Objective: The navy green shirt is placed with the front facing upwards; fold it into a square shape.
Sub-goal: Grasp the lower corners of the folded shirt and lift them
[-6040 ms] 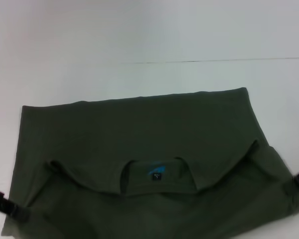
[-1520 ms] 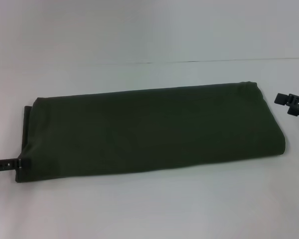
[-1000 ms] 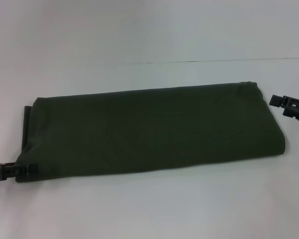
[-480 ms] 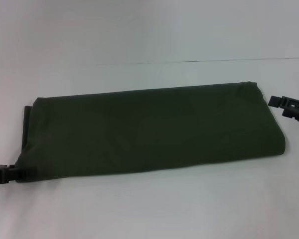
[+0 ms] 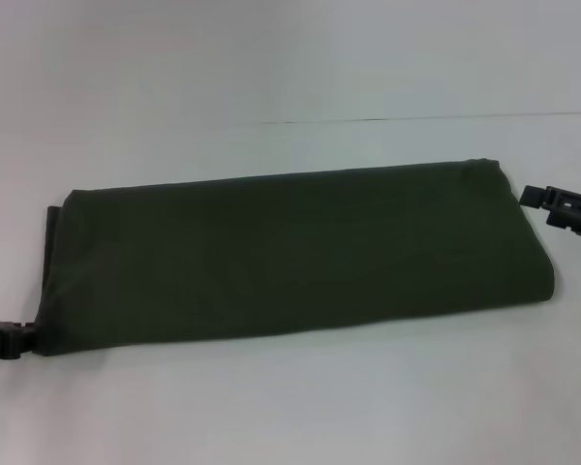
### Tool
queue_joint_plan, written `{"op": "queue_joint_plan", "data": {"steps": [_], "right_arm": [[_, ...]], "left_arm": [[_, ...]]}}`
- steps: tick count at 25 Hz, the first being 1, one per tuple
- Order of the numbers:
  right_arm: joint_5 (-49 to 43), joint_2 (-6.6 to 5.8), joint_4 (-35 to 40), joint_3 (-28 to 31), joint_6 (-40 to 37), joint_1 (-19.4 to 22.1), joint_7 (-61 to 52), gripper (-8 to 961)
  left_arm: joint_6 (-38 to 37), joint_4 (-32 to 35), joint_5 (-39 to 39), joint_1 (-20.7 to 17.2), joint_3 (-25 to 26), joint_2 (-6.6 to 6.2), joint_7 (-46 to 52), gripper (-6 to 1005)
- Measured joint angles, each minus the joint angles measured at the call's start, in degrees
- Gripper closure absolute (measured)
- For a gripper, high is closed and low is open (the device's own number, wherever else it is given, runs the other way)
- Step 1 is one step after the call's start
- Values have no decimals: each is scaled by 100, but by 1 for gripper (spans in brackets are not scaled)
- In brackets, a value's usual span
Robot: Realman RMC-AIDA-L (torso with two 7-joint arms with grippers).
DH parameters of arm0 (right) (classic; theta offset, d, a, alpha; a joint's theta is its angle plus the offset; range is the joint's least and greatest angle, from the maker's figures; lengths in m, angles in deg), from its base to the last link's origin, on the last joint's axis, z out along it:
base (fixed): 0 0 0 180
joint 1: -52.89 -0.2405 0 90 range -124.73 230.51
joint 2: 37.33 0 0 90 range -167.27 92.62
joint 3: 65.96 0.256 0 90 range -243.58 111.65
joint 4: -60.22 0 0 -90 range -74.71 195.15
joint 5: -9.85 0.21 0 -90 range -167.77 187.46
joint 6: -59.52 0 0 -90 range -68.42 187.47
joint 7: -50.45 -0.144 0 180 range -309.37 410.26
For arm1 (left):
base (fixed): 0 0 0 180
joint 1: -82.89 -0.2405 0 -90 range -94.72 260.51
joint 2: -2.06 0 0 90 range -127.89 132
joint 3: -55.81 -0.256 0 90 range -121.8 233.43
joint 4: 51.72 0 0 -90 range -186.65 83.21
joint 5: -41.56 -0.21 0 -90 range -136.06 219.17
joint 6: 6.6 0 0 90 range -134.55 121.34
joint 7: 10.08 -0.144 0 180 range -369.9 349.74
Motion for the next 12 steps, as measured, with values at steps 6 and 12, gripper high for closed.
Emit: {"op": "queue_joint_plan", "data": {"steps": [6,12], "right_arm": [[-190,-64,50,-9,-73,-35,-101,50],[-2076,-377,1198,-284,-783,-426,-2094,51]], "left_arm": [[-33,-17,-11,17,-9,-21,25,845],[-94,-23,-26,73,-36,-66,16,958]]}}
